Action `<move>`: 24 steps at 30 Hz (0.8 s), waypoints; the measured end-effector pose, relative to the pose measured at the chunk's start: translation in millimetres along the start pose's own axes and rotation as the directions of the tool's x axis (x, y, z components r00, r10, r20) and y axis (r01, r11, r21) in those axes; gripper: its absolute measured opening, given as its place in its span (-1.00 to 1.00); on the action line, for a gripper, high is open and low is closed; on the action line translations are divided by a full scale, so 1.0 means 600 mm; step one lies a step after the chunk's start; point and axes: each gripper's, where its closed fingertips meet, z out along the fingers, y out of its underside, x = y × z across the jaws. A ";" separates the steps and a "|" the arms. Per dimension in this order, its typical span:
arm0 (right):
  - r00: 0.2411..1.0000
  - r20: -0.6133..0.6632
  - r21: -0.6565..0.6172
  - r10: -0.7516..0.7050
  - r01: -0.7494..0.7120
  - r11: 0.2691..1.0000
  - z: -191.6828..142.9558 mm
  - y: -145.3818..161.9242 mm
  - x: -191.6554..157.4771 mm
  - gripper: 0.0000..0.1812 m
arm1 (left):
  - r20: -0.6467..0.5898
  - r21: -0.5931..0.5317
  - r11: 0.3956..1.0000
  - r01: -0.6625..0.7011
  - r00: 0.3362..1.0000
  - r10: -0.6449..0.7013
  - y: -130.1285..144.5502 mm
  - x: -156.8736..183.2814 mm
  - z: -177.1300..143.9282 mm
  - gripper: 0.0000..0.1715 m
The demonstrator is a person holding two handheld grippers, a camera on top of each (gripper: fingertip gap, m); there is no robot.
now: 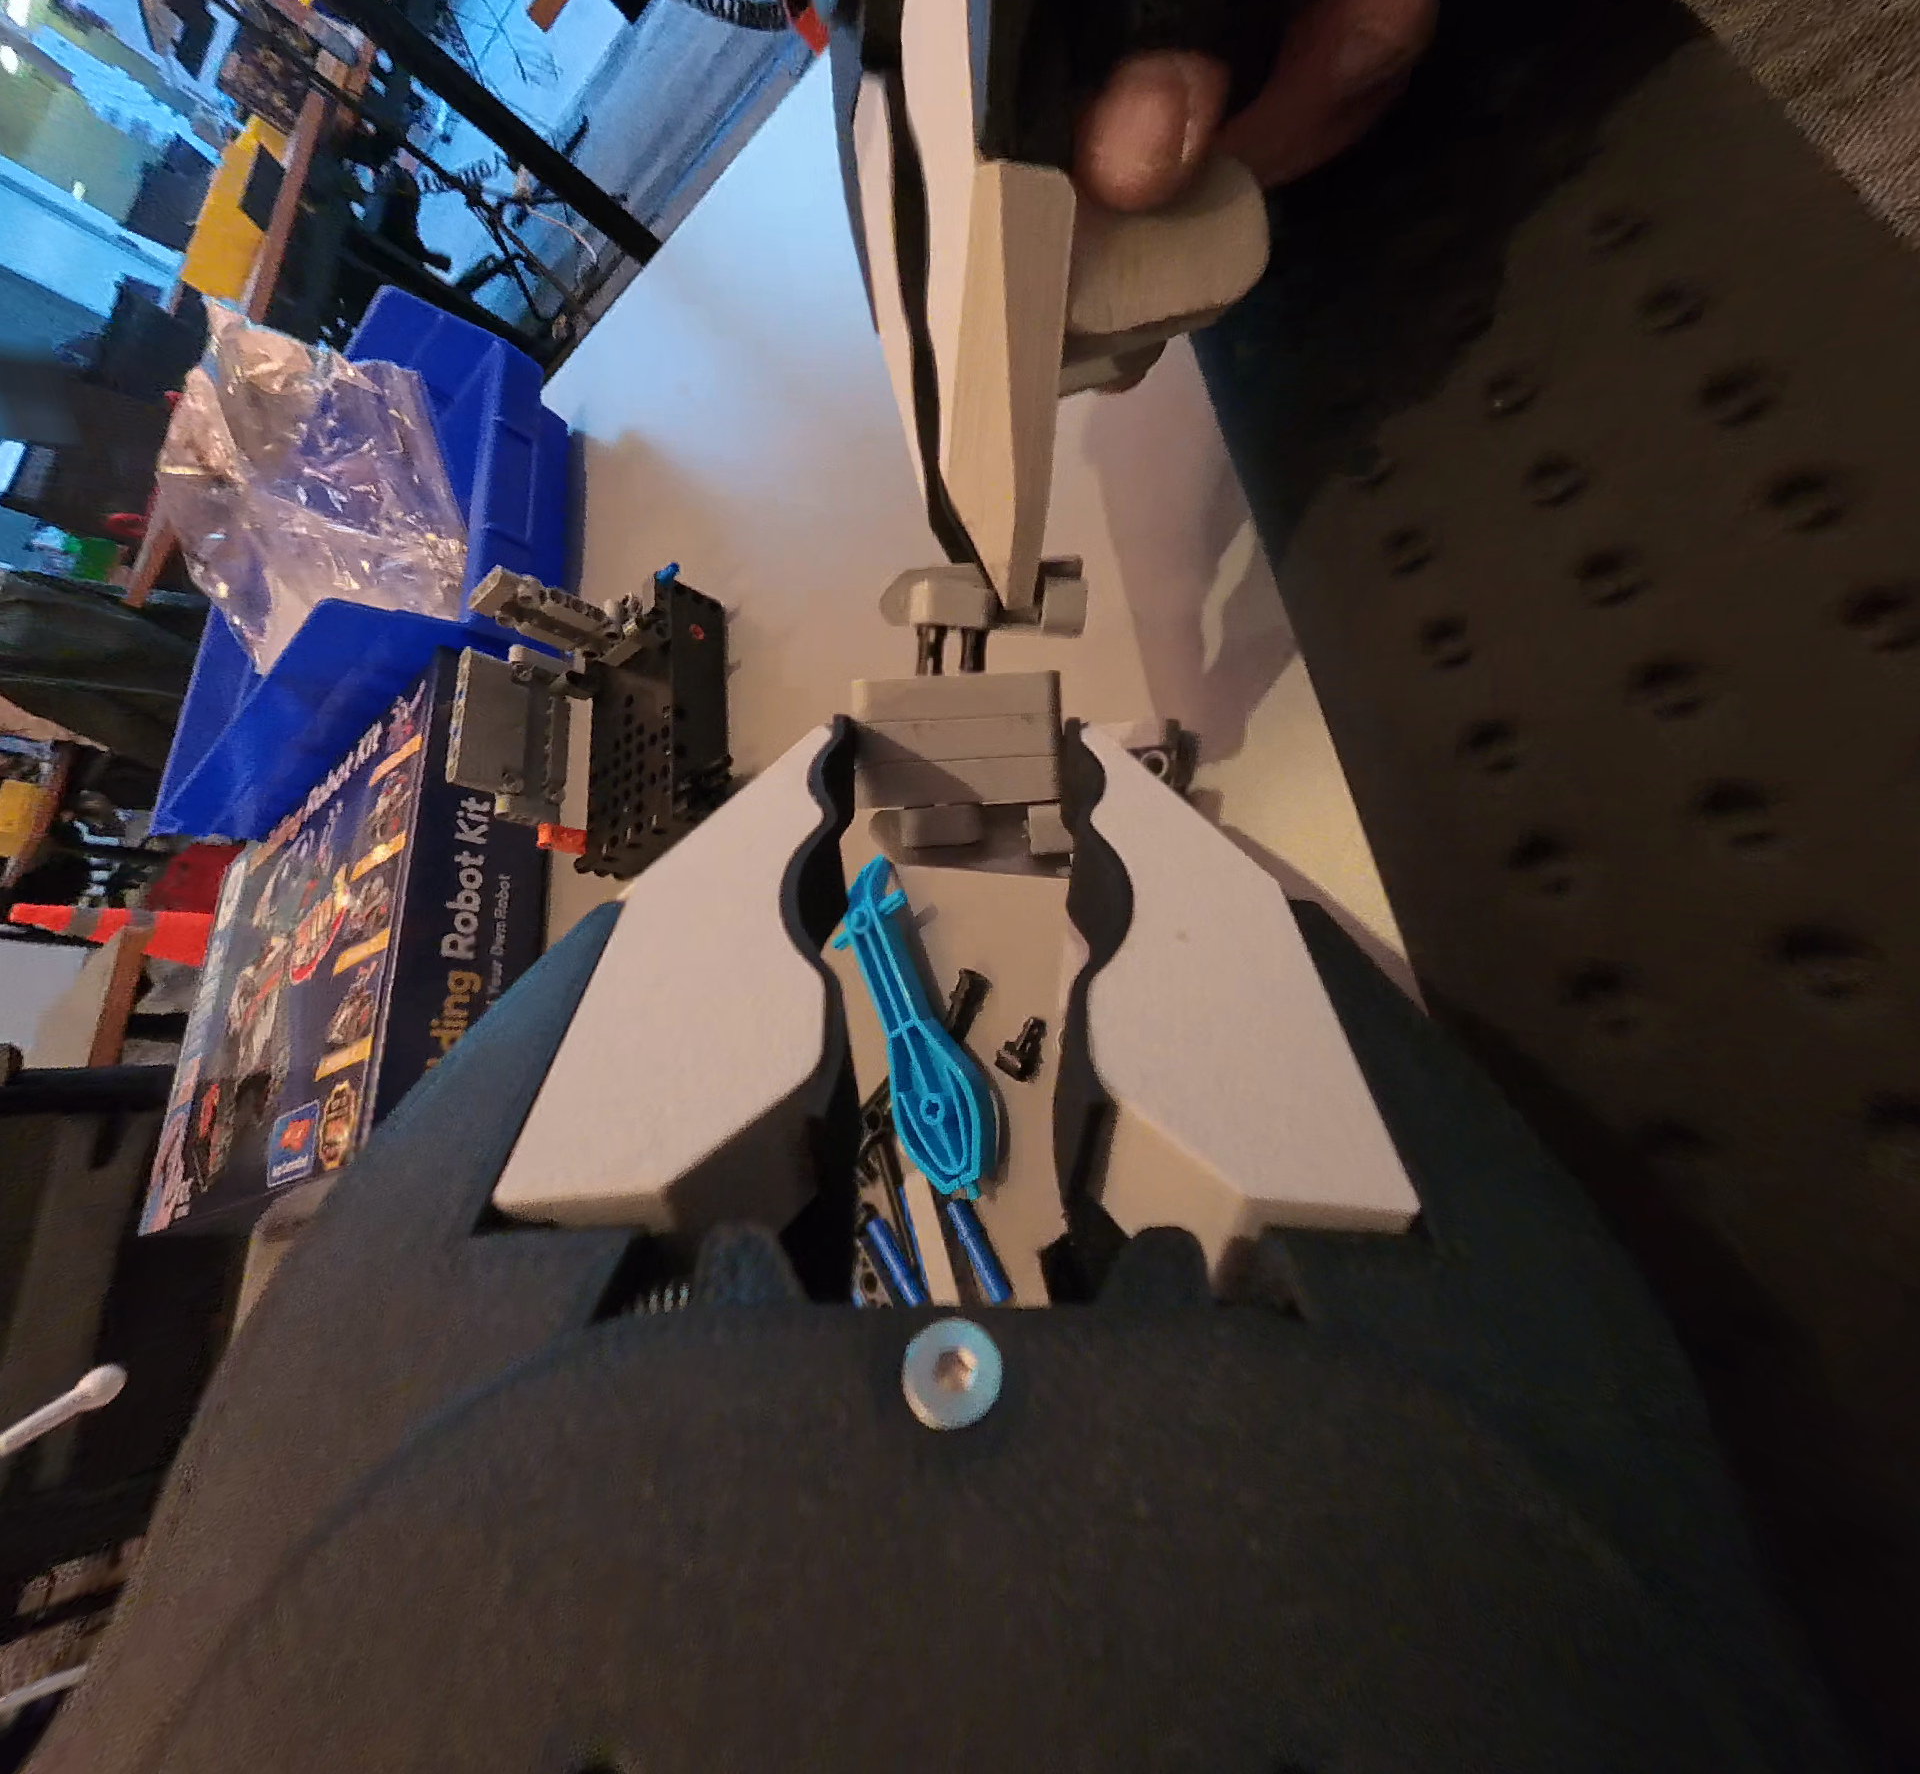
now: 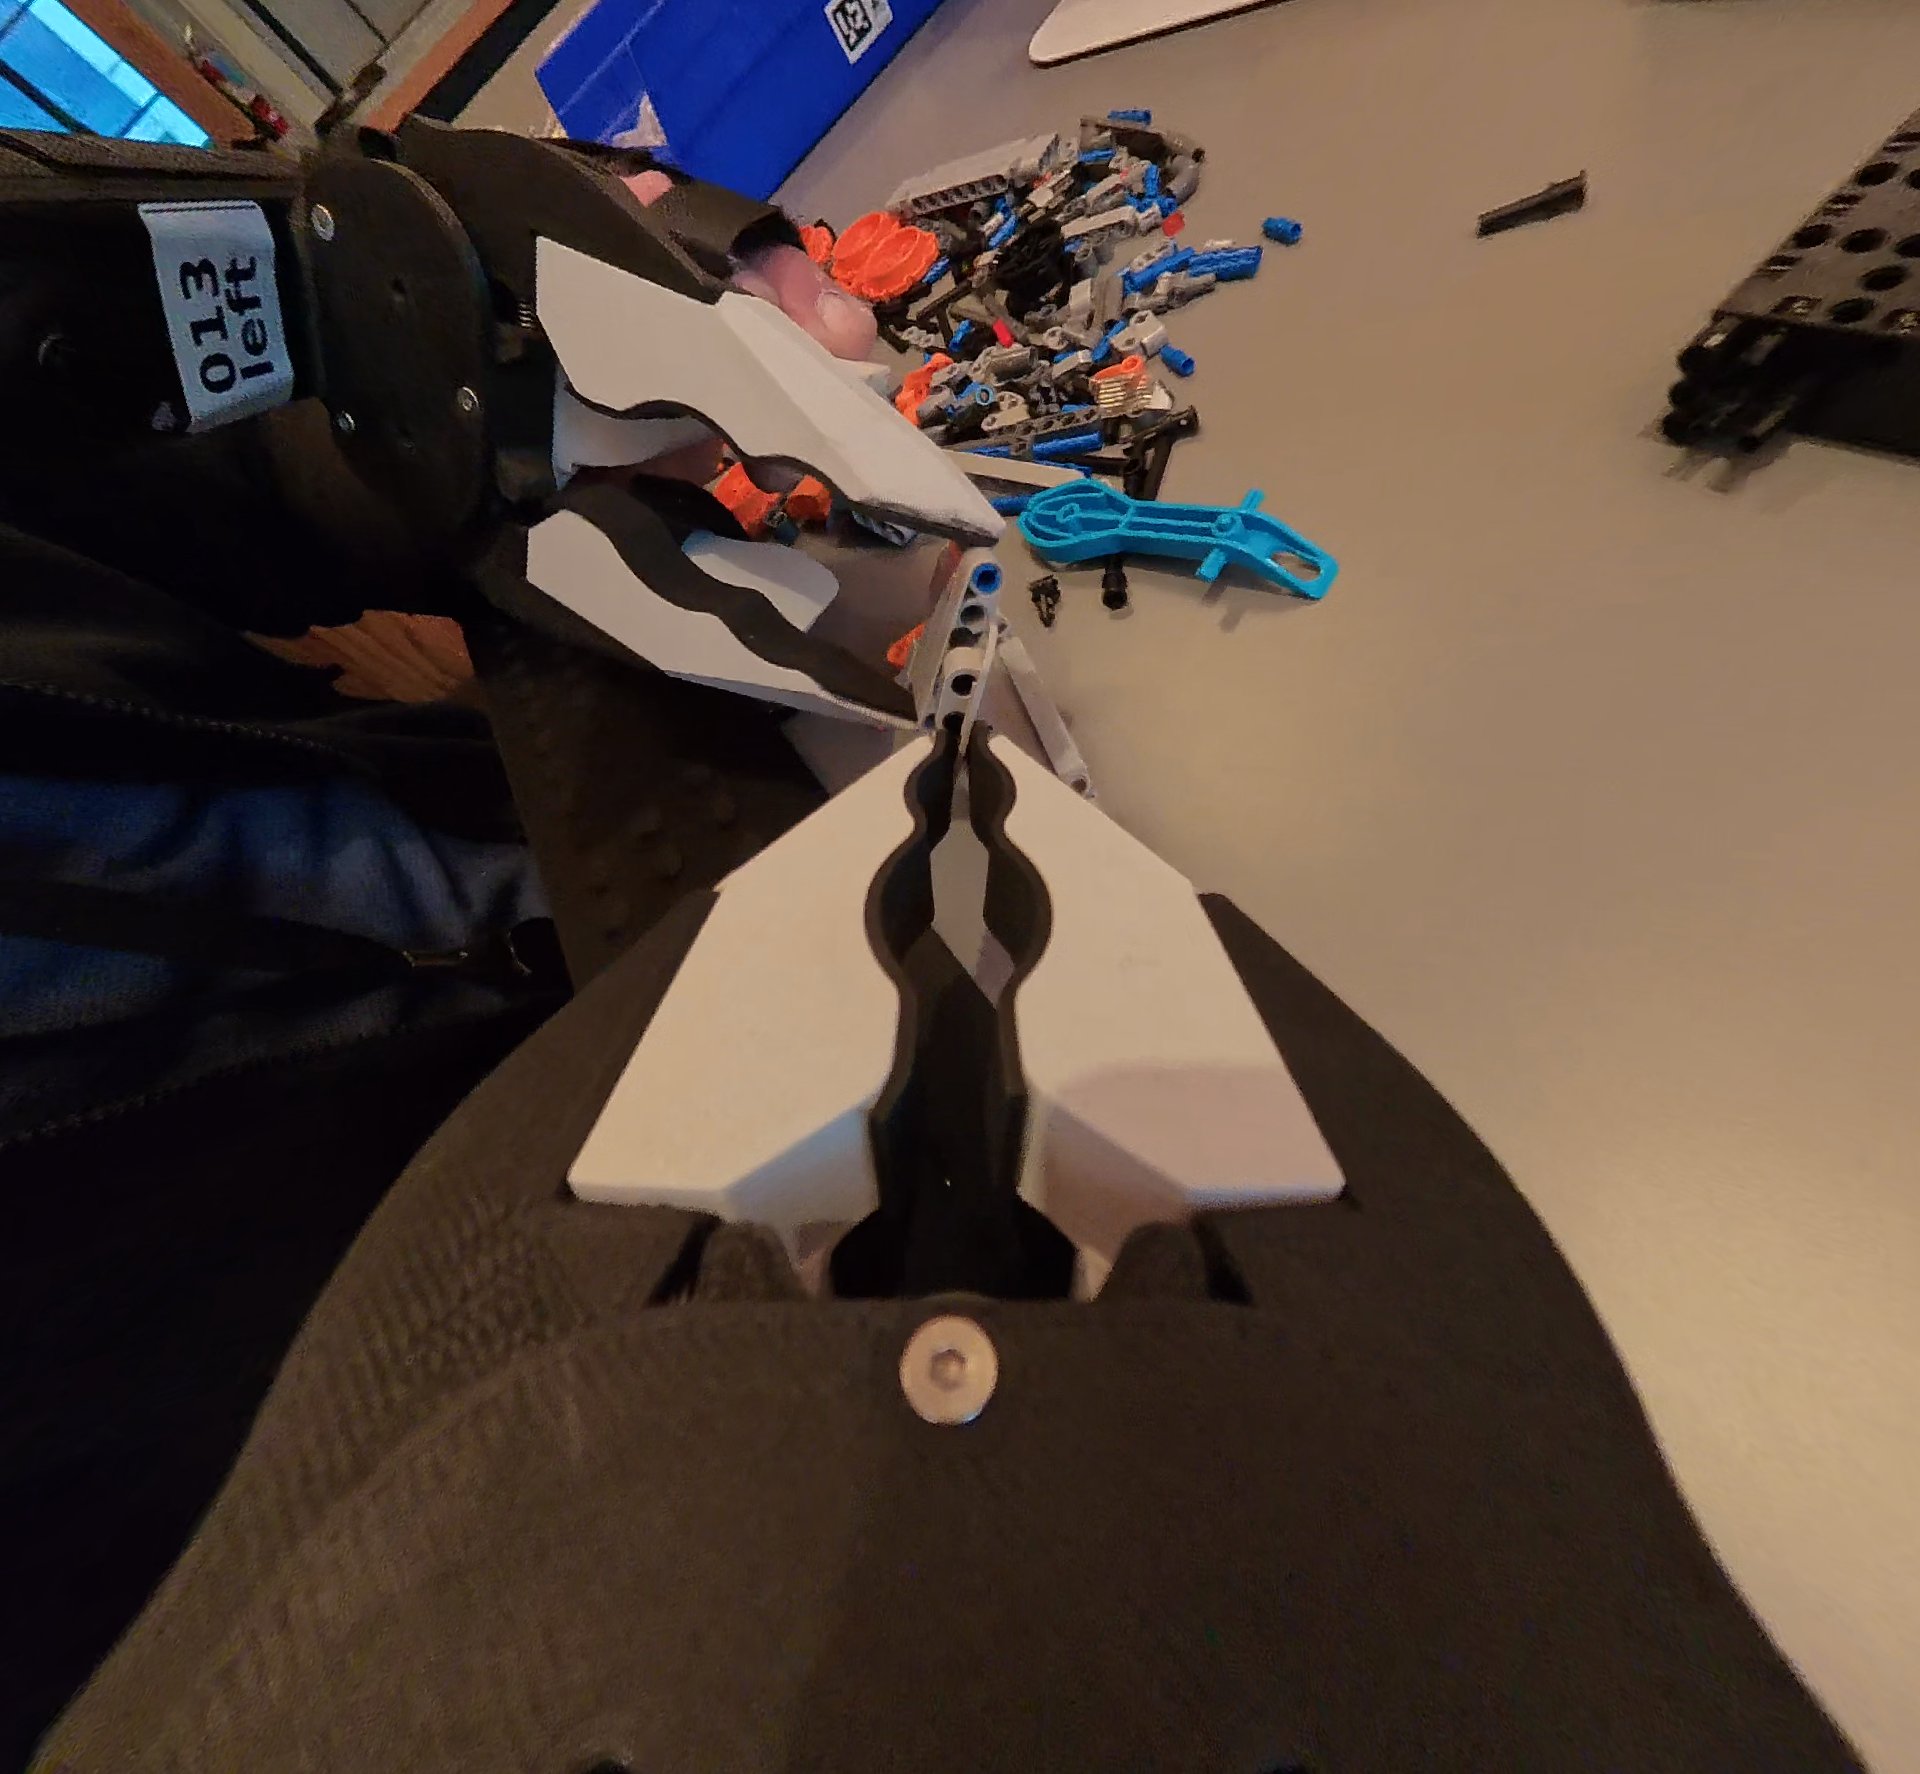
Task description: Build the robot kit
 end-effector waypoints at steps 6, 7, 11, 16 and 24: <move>1.000 0.002 -0.009 0.007 -0.007 1.000 0.011 -0.001 -0.002 -1.00 | 0.021 -0.028 0.997 -0.066 0.998 0.067 0.006 0.005 -0.006 -0.57; 1.000 -0.001 -0.015 0.006 -0.006 1.000 0.012 0.000 -0.002 -1.00 | 0.032 -0.034 0.996 -0.087 0.996 0.088 0.007 0.005 -0.006 -0.57; 1.000 0.011 -0.015 0.014 -0.014 1.000 0.016 -0.001 -0.006 -1.00 | 0.052 -0.045 0.993 -0.106 0.993 0.108 0.008 0.004 -0.007 -0.58; 0.998 -0.061 -0.059 -0.015 0.011 0.998 0.028 0.008 -0.001 -1.00 | 0.059 -0.101 0.986 -0.135 0.988 0.141 0.021 0.011 0.000 -0.58; 0.989 -0.138 -0.138 -0.054 0.034 0.990 0.031 0.023 0.021 -1.00 | -0.041 -0.180 0.983 0.028 0.999 -0.036 0.044 0.027 0.030 -0.58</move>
